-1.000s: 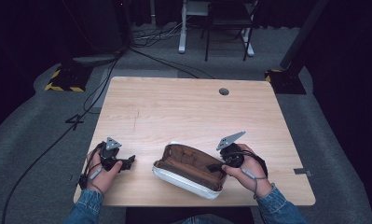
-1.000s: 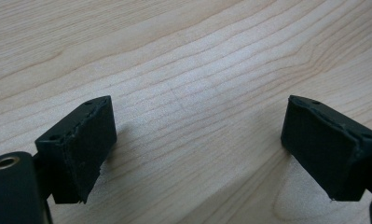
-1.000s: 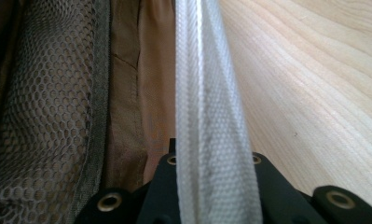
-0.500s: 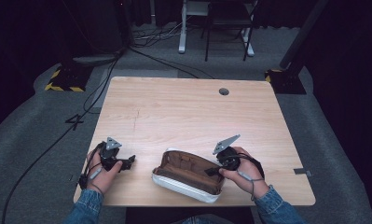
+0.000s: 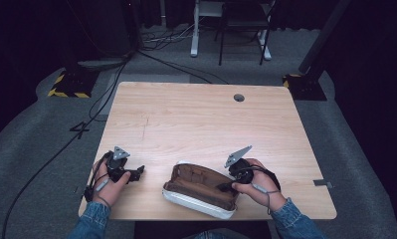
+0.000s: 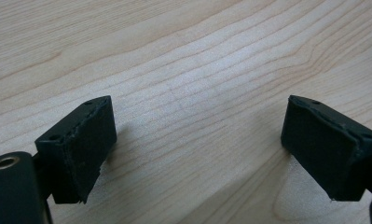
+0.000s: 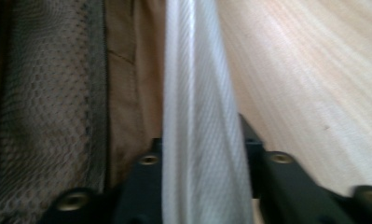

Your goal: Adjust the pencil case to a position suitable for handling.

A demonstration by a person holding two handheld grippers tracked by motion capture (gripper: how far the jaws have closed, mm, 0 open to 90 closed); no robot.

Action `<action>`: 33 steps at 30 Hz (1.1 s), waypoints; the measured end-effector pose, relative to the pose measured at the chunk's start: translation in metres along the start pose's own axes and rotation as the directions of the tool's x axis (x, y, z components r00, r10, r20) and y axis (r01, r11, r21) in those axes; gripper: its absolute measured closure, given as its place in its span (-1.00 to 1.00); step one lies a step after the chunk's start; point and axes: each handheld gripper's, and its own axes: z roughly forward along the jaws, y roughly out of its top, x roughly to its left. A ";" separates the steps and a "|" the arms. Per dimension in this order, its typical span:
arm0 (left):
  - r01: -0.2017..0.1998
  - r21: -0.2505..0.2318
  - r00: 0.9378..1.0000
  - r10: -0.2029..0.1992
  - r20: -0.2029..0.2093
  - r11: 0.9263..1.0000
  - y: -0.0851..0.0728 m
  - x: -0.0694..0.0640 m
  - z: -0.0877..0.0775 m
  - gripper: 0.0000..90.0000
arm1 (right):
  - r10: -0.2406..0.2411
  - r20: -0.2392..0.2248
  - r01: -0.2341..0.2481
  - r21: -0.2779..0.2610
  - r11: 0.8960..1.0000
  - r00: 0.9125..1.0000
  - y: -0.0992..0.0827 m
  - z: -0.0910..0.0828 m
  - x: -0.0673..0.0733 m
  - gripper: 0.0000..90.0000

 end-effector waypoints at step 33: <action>-0.016 0.008 1.000 0.016 0.020 1.000 0.003 -0.001 0.003 -0.82 | 0.006 0.142 0.032 -0.264 0.964 0.990 -0.001 -0.064 0.028 -0.27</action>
